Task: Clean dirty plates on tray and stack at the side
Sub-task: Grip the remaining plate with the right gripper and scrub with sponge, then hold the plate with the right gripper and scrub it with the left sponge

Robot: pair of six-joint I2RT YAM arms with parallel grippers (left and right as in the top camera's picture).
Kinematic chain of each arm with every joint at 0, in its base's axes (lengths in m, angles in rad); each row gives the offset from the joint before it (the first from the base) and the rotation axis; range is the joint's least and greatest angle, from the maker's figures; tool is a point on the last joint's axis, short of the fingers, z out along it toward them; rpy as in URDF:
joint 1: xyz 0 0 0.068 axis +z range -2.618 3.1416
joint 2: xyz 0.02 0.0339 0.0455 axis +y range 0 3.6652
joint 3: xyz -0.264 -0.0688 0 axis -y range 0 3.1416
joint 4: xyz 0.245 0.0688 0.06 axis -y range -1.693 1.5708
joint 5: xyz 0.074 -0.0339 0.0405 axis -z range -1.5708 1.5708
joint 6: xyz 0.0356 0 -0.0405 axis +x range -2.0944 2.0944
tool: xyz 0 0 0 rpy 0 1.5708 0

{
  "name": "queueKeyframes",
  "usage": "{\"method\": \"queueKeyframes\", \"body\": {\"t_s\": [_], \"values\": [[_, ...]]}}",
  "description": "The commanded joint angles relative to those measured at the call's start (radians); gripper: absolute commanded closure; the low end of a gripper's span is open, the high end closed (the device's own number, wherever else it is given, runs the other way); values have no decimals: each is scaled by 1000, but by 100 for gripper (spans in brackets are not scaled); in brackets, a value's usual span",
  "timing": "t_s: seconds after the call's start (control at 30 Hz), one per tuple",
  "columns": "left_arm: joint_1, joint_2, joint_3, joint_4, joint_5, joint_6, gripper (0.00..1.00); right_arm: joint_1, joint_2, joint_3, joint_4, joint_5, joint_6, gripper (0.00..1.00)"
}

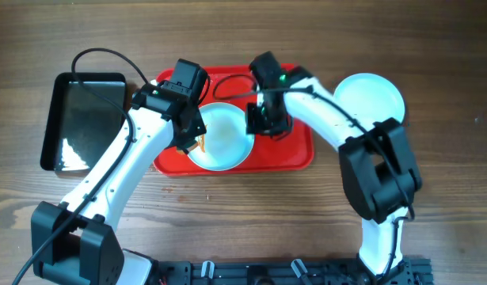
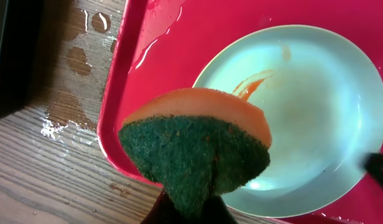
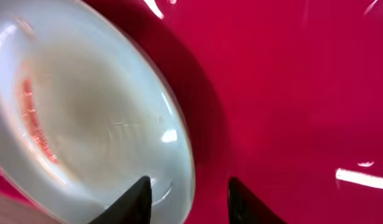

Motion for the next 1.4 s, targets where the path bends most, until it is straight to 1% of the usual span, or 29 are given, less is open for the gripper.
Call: {"method": "queueKeyframes", "body": {"t_s": [0.0, 0.07, 0.17, 0.2, 0.3, 0.37, 0.4, 0.5, 0.57, 0.6, 0.7, 0.83, 0.93, 1.0, 1.03, 1.07, 1.17, 1.2, 1.23, 1.3, 1.37], "values": [[2, -4, -6, 1, 8, 20, 96, 29, 7, -71, 48, 21, 106, 60], [1, -4, -6, 9, 8, 20, 96, 29, 7, -90, 64, 21, 130, 60], [1, -4, -6, 15, 8, 20, 96, 29, 8, -101, 94, 33, 155, 73], [1, -4, -6, 14, 8, 20, 96, 29, 8, -101, 95, 76, 192, 78], [1, -4, -6, 15, 8, 20, 96, 26, 8, -101, 117, 136, 198, 85], [1, -3, -6, 20, 8, 20, 96, 26, 8, -101, 164, 158, 182, 85], [1, -3, -6, 25, 8, 19, 96, 27, 8, -101, 189, 161, 172, 83], [0, 0, -6, 31, 8, 20, 96, 27, 8, -101, 214, 161, 172, 83], [-2, 8, -6, 30, 11, 20, 96, 27, 8, -101, 225, 161, 173, 87], [-2, 12, -6, 31, 18, 20, 96, 27, 8, -101, 229, 160, 174, 95], [-2, 59, -6, 37, 42, 21, 96, 29, 8, -103, 232, 169, 176, 96], [-2, 113, -6, 130, 132, 174, 96, 33, 8, -103, 249, 171, 161, 96], [-2, 117, -6, 207, 176, 296, 96, 39, 10, -103, 253, 171, 50, 96], [-1, 132, -6, 226, 195, 361, 96, 37, 10, -103, 258, 116, 0, 96], [1, 148, -6, 229, 195, 377, 96, 33, 10, -103, 267, 59, -51, 96], [4, 167, -6, 229, 195, 381, 96, 33, 10, -103, 276, -9, -134, 96], [17, 199, -6, 228, 195, 387, 96, 32, 10, -103, 273, -86, -274, 96], [22, 203, -6, 224, 195, 392, 96, 32, 10, -103, 269, -124, -356, 96], [28, 203, -6, 212, 218, 422, 96, 31, 10, -103, 264, -137, -403, 96], [41, 204, -6, 204, 266, 439, 96, 17, 10, -103, 269, -133, -395, 96], [45, 205, -6, 205, 267, 439, 96, -8, 10, -103, 267, -124, -374, 96]]}}
